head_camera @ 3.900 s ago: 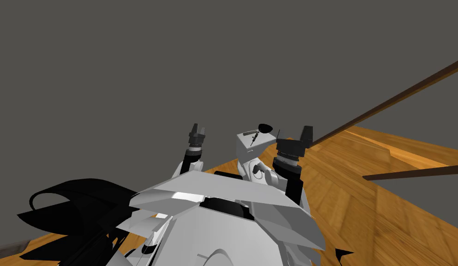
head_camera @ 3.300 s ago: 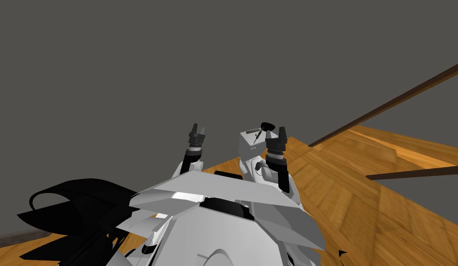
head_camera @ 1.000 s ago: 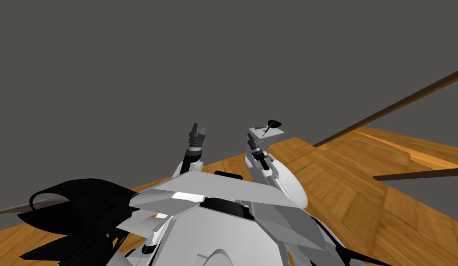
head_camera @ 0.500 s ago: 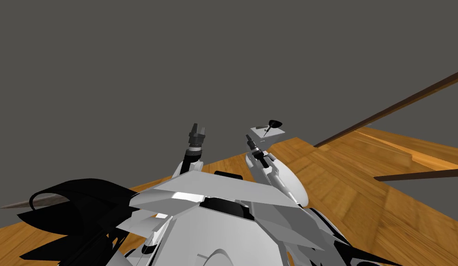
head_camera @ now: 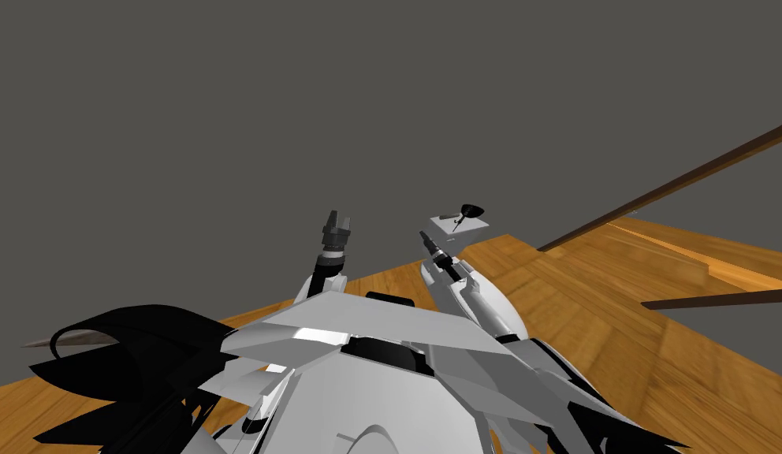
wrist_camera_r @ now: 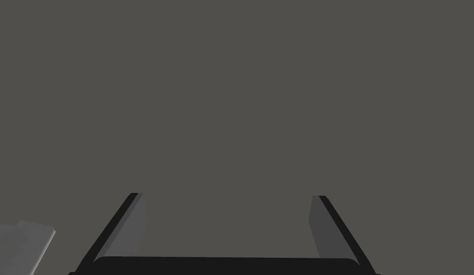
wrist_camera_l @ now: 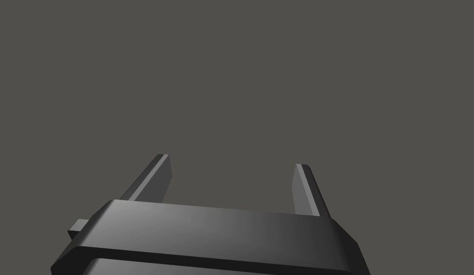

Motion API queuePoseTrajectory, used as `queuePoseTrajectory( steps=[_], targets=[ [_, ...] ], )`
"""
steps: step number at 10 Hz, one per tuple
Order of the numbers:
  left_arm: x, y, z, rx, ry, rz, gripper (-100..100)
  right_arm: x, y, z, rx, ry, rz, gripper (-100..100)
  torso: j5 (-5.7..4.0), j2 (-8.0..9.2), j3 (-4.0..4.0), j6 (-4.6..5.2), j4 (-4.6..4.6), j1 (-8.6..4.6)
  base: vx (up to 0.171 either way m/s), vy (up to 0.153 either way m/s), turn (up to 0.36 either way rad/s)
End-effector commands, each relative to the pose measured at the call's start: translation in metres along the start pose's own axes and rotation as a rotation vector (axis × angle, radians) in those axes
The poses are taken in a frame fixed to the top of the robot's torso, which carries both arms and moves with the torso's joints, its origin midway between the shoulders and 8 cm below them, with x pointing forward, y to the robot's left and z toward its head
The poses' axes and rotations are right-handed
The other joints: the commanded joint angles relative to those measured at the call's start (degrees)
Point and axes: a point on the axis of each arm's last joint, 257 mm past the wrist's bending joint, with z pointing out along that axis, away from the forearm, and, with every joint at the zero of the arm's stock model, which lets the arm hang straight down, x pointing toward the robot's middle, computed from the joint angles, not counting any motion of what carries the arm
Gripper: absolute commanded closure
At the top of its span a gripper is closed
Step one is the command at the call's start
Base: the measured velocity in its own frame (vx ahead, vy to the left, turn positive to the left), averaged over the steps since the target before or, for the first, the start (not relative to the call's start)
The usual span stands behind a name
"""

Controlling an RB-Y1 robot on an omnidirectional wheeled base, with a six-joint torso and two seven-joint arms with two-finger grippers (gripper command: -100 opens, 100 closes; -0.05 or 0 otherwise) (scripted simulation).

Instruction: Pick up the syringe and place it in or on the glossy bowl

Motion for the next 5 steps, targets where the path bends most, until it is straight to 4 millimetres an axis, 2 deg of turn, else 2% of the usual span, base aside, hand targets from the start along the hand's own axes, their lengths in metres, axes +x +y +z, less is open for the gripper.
queuePoseTrajectory(
  steps=[1, 2, 3, 4, 5],
  targets=[
    [0.000, 0.000, 0.000, 0.000, 0.000, 0.000, 0, -0.001, -0.016, -0.004, 0.033, 0.015, -0.023, -100, 0.00, 0.00, 0.00, 0.00, 0.00, 0.00, -0.027, 0.041, 0.001],
    [0.000, 0.000, 0.000, 0.000, 0.000, 0.000, 0, -0.009, -0.020, -0.001, 0.040, 0.041, -0.081, -100, -0.01, -0.02, -0.01, 0.01, -0.01, -0.05, -0.026, 0.036, 0.005],
    [0.000, 0.000, 0.000, 0.000, 0.000, 0.000, 0, -0.009, -0.034, -0.006, 0.070, 0.041, -0.078, -100, -0.01, -0.04, -0.02, 0.00, -0.01, -0.08, -0.020, 0.028, 0.003],
    [0.000, 0.000, 0.000, 0.000, 0.000, 0.000, 0, -0.019, -0.037, -0.003, 0.078, 0.064, -0.139, -100, -0.02, -0.05, -0.03, 0.01, -0.01, -0.11, -0.020, 0.030, 0.004],
    [0.000, 0.000, 0.000, 0.000, 0.000, 0.000, 0, -0.020, -0.051, -0.009, 0.108, 0.064, -0.135, -100, -0.02, -0.06, -0.03, 0.01, -0.01, -0.11, -0.015, 0.024, 0.000]
  ],
)
